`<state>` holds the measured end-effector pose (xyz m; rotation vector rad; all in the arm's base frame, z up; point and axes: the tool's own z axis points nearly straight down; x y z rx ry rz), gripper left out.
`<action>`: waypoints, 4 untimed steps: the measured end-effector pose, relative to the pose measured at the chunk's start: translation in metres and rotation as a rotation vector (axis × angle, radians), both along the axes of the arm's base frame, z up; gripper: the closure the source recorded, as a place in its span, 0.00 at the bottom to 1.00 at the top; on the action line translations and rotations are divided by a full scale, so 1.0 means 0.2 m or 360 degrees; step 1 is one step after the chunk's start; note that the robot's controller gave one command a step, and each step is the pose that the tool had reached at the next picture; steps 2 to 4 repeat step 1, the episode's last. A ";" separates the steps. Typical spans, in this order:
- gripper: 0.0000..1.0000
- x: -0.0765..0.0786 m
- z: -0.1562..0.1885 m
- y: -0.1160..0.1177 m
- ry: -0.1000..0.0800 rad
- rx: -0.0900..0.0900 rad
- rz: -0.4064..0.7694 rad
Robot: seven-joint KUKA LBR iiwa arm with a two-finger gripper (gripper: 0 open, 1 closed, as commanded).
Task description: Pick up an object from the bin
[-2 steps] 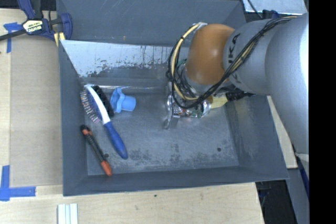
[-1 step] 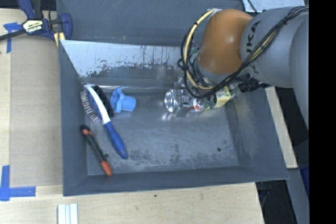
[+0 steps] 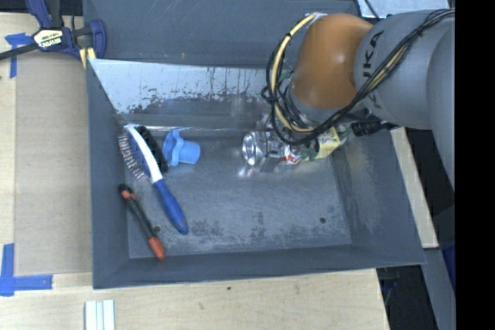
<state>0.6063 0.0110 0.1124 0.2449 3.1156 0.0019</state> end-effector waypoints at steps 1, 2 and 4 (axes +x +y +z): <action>1.00 -0.04 0.54 0.01 -0.0010 0.0000 0.0015; 1.00 -0.04 0.54 0.01 -0.0010 0.0000 0.0015; 1.00 -0.04 0.54 0.01 -0.0010 0.0000 0.0015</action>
Offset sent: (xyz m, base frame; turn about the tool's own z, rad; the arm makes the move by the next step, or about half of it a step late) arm -0.0174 0.0127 0.1264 -0.0302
